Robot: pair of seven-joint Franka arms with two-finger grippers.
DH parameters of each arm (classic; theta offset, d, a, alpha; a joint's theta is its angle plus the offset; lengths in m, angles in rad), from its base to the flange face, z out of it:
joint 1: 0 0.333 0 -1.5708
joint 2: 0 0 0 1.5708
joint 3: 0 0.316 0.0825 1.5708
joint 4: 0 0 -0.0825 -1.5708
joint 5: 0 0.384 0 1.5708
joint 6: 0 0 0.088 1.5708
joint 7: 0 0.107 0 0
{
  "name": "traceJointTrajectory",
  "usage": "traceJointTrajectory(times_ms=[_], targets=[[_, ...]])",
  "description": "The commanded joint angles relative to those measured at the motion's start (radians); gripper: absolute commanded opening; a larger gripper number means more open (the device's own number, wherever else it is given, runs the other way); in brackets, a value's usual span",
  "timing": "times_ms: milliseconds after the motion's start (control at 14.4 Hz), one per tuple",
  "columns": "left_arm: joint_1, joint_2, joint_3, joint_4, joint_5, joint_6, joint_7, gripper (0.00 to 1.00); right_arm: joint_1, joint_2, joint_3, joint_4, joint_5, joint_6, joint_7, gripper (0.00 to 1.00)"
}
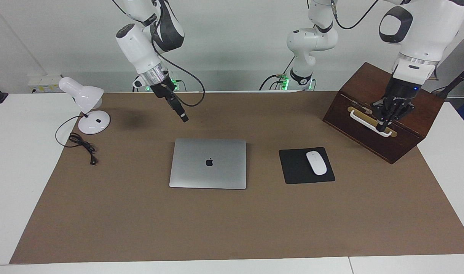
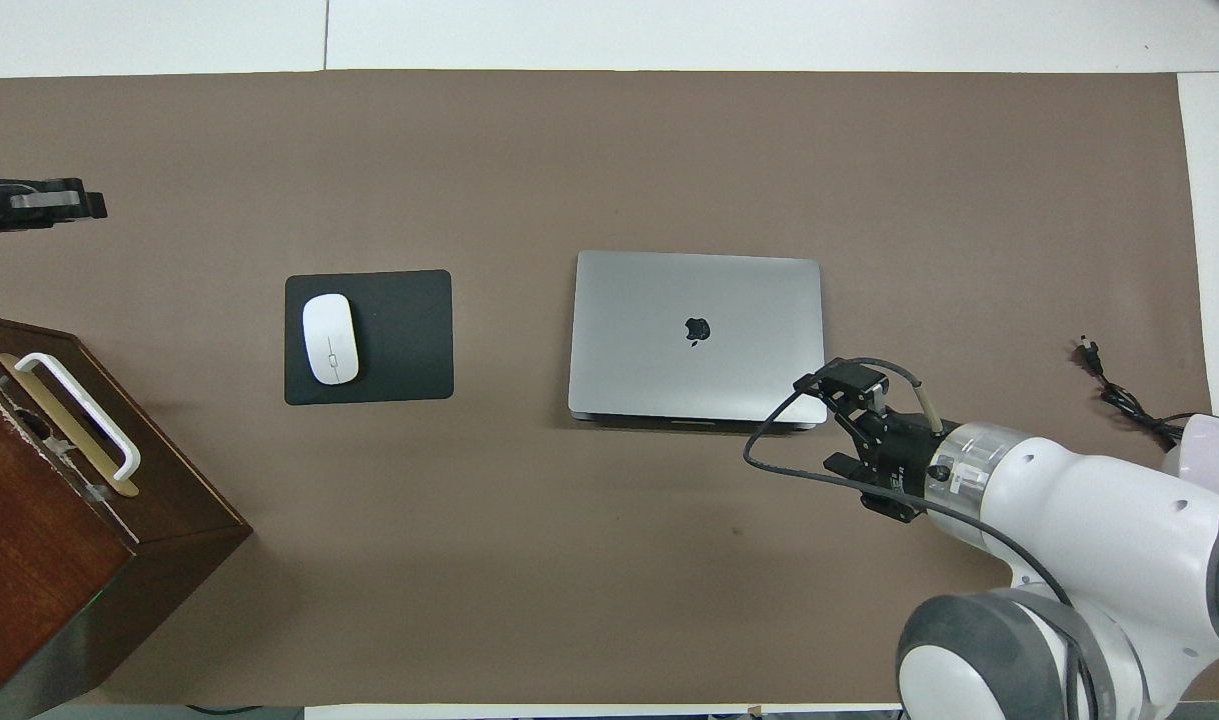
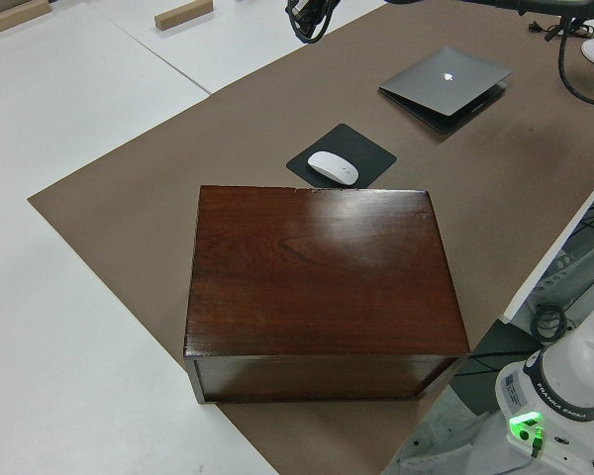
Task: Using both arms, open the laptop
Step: 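Move the left and right grippers toward the near edge of the laptop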
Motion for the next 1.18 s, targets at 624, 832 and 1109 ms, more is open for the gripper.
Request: traceJointTrajectory(times_ms=[624, 832, 1109], targets=[[-0.175, -0.194, 0.008, -0.575, -0.044, 0.647, 0.000, 0.00, 0.191, -0.074, 0.004, -0.254, 0.244, 0.443, -0.002, 1.00], [-0.234, -0.184, 0.009, -0.669, -0.044, 0.799, 0.003, 0.00, 0.271, -0.028, 0.004, -0.262, 0.342, 0.564, -0.014, 1.00], [-0.328, -0.108, 0.009, -0.784, -0.044, 1.074, 0.007, 0.00, 0.298, -0.010, 0.004, -0.267, 0.368, 0.612, -0.017, 1.00]])
